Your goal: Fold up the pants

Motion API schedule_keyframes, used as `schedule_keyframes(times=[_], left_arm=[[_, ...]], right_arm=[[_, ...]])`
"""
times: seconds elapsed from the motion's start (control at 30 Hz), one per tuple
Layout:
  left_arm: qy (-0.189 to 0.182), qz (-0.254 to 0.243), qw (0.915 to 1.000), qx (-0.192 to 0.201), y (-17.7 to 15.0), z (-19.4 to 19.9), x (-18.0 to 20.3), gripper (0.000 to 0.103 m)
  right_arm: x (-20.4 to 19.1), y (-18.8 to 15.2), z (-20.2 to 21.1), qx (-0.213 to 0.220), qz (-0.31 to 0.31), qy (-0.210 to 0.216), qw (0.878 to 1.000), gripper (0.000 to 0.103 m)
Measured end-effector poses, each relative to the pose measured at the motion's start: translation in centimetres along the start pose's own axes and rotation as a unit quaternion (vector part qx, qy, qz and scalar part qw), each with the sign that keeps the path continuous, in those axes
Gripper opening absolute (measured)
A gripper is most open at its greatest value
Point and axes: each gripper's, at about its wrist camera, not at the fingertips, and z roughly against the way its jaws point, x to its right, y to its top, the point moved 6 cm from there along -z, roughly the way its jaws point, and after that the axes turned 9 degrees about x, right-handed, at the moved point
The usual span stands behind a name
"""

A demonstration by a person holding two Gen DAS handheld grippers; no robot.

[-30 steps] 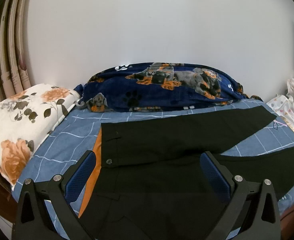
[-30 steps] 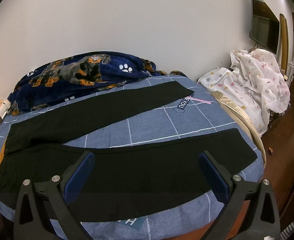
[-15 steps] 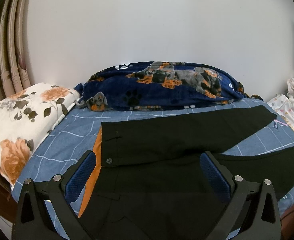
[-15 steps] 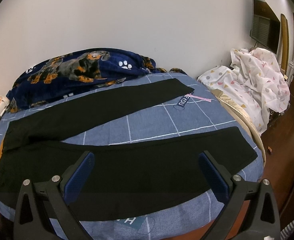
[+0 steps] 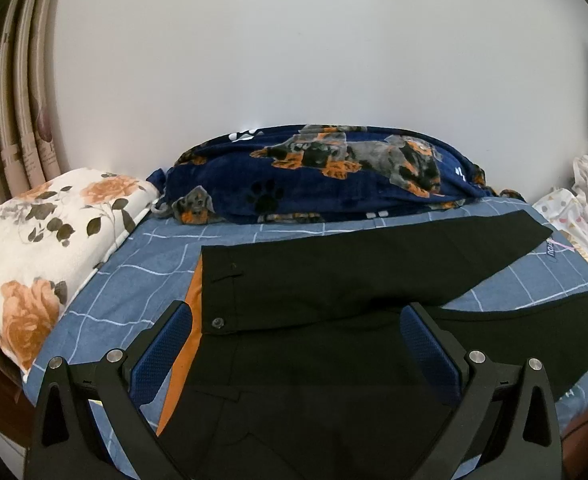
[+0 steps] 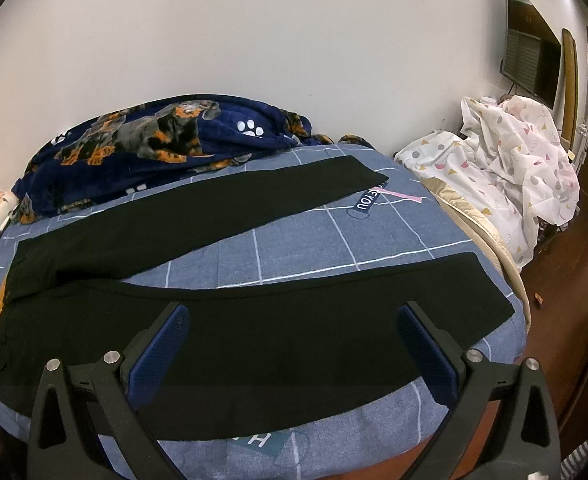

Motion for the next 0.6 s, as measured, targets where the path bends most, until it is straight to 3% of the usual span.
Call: schedule_keyframes(times=[0.6], left_arm=[[0.004, -0.01, 0.9999, 0.01, 0.48, 0.24, 0.8, 0.103]], right_arm=[[0.02, -0.52, -0.04, -0.005, 0.006, 0.001, 1.0, 0.103]])
